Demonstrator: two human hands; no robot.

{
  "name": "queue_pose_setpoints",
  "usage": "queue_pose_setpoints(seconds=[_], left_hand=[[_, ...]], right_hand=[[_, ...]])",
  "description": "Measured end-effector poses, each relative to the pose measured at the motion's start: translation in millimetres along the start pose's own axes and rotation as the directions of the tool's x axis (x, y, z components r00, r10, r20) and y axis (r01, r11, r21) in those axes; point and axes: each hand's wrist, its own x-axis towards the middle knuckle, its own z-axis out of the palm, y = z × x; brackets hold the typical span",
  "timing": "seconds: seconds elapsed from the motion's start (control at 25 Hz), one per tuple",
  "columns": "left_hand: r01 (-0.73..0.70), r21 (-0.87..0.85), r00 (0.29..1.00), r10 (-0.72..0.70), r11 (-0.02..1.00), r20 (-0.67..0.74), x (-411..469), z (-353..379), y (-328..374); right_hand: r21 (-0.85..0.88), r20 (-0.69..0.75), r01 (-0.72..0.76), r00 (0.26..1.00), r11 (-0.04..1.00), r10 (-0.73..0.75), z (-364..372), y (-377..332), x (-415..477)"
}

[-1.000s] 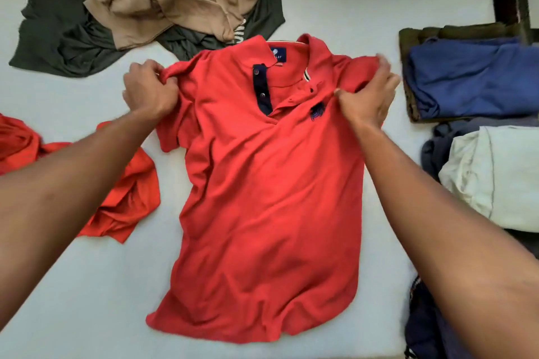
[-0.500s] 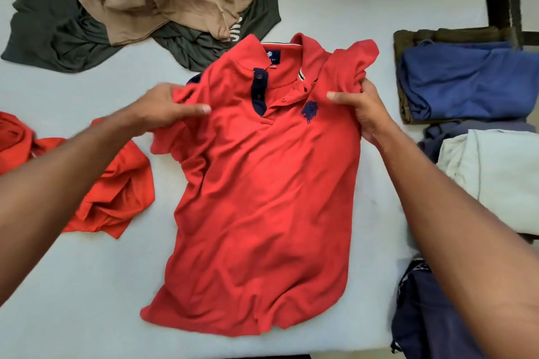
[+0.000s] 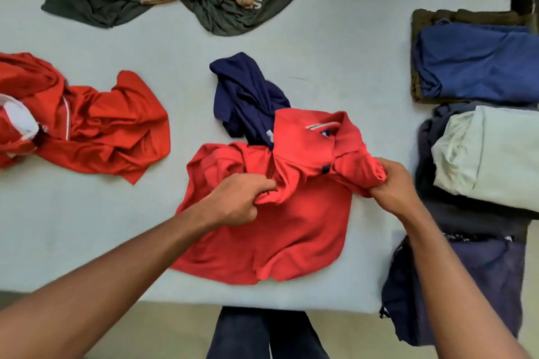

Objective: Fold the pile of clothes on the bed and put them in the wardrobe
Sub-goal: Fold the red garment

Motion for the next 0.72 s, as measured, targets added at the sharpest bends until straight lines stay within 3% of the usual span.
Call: queue_pose_setpoints(seconds=[0.04, 0.12, 0.16, 0.2, 0.24, 0.32, 0.36, 0.4, 0.48, 0.52, 0.6, 0.68, 0.72], left_hand=[[0.022, -0.006, 1.0, -0.022, 1.0, 0.003, -8, 4, 4], [0.05, -0.042, 0.998, -0.048, 0.998, 0.044, -24, 13, 14], [0.052, -0.077, 0.998, -0.049, 0.996, 0.048, -28, 16, 18], [0.065, -0.137, 0.997, -0.058, 0.989, 0.054, -30, 19, 26], [0.099, -0.238, 0.994, -0.084, 0.966, 0.072, -29, 22, 38], [0.162, -0.491, 0.986, -0.124, 0.856, 0.109, -19, 29, 67], [0.161, -0.575, 0.987, -0.13, 0.802, 0.096, -12, 32, 82], [0.149, -0.591, 0.989, -0.13, 0.793, 0.075, -3, 37, 99], [0.145, -0.534, 0.989, -0.12, 0.833, 0.081, 19, 40, 124], [0.153, -0.497, 0.987, -0.103, 0.854, 0.127, 27, 37, 131], [0.226, -0.574, 0.974, -0.167, 0.787, 0.154, 38, 30, 120], [0.304, -0.668, 0.911, -0.413, 0.679, -0.006, 42, 20, 80], [0.304, -0.587, 0.856, -0.485, 0.75, -0.177, 42, 14, 56]], right_hand=[[-0.078, 0.136, -0.047, 0.989, 0.996, 0.057, -3, 7, -5], [-0.14, 0.443, -0.17, 0.87, 0.975, 0.215, -6, 12, -17], [-0.15, 0.505, -0.218, 0.822, 0.964, 0.264, -5, 10, -24], [-0.143, 0.497, -0.238, 0.822, 0.961, 0.278, 0, 7, -31], [-0.137, 0.428, -0.219, 0.866, 0.966, 0.257, 5, 4, -36], [-0.186, 0.232, -0.112, 0.96, 0.976, 0.154, 18, -3, -43], [-0.129, 0.195, -0.09, 0.974, 0.988, 0.114, 26, -9, -49], [0.05, 0.2, -0.132, 0.972, 0.99, 0.119, 34, -16, -55], [0.443, 0.351, -0.338, 0.918, 0.83, 0.187, 44, -26, -62], [0.52, 0.43, -0.444, 0.874, 0.729, 0.226, 49, -29, -64], [0.532, 0.444, -0.522, 0.842, 0.666, 0.306, 60, -28, -65], [0.467, 0.175, -0.445, 0.894, 0.764, 0.413, 68, -18, -58], [0.49, 0.045, -0.383, 0.908, 0.783, 0.416, 69, -16, -57]])
